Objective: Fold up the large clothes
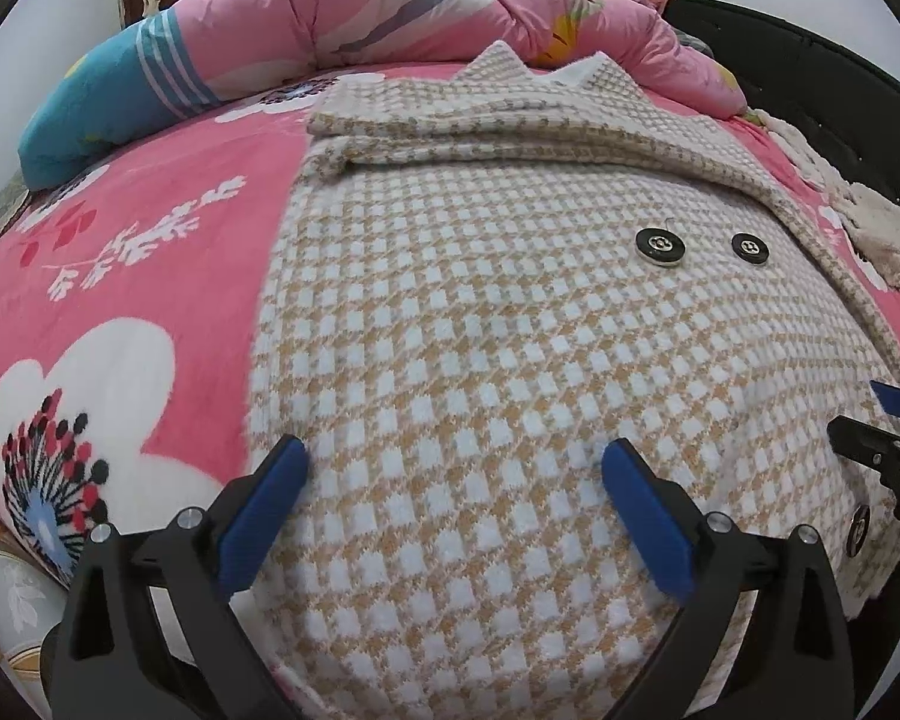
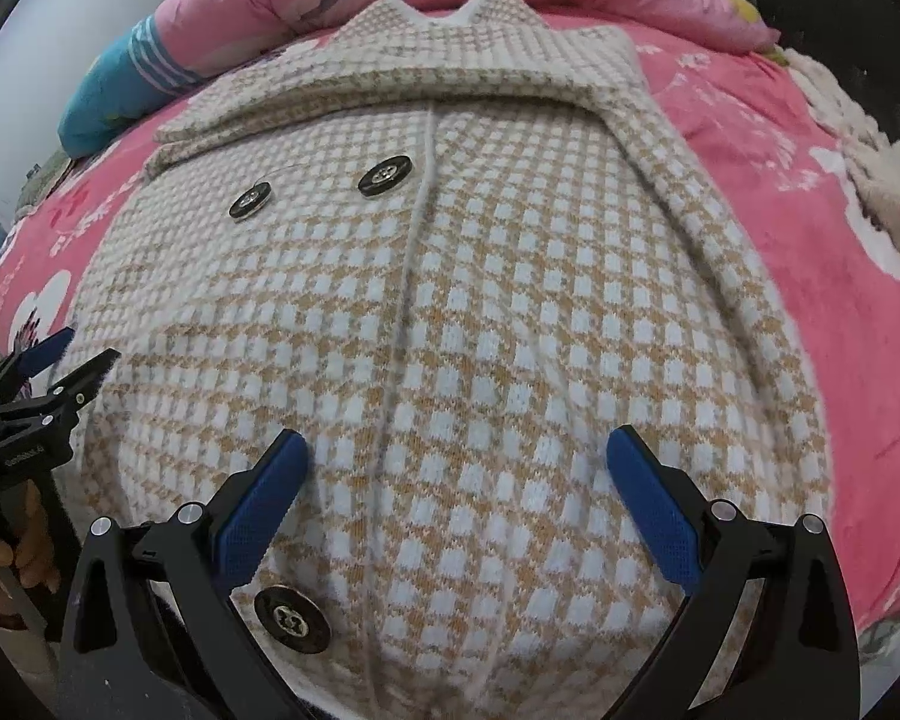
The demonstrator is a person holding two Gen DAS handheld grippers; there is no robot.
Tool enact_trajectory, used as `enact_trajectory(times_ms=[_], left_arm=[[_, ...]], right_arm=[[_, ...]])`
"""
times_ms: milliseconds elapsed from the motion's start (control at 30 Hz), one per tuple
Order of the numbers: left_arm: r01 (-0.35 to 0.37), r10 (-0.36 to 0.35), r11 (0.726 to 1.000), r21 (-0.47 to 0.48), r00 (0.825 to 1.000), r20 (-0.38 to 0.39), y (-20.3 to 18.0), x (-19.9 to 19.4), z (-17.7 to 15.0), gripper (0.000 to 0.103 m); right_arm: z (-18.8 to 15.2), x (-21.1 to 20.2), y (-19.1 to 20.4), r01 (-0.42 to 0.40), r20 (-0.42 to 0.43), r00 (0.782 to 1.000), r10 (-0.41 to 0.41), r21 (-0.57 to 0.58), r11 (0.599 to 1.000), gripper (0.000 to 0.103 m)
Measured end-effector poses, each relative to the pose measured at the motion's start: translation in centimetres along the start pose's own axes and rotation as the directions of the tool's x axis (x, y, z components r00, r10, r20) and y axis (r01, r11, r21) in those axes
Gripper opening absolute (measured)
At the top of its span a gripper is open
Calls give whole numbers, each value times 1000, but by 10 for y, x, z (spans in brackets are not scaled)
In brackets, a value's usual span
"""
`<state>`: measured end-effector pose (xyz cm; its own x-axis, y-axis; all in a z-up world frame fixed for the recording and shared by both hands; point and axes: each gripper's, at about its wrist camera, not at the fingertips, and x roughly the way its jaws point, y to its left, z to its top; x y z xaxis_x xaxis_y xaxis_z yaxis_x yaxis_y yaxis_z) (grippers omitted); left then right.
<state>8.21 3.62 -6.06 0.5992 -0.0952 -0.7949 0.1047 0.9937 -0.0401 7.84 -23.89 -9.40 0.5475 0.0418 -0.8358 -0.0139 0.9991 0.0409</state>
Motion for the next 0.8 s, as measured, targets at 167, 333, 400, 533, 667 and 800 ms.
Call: enact_trajectory(times_ms=[167,333,400,533,667,800], left_arm=[[0,0,1000,1,1000,0,0,1,1,97],[4,-4,1000,3,1000,0,1,1,0,97],[3,-3,1000,4,1000,-2,1,1,1,97],[3,-3,1000,2,1000,-2,0,0,0,97],[3,-3,1000,3,1000,-1,1,1,0,97],[8,-8,1000,6,1000,-2,1,1,0,97]], right_arm=[[7,0,-6,6,-7,1000,-6,9,1000,95],[11,2,-7,10,-20,1000,-10,14,1000,95],[14,4,-7,12,-24,1000,-12,15,1000,95],[16,6,-6,17,-29,999,-17,20,1000,95],[17,8,-5,22,-33,999,-21,25,999,95],[17,9,-4,27,-36,999,-26,32,999,95]])
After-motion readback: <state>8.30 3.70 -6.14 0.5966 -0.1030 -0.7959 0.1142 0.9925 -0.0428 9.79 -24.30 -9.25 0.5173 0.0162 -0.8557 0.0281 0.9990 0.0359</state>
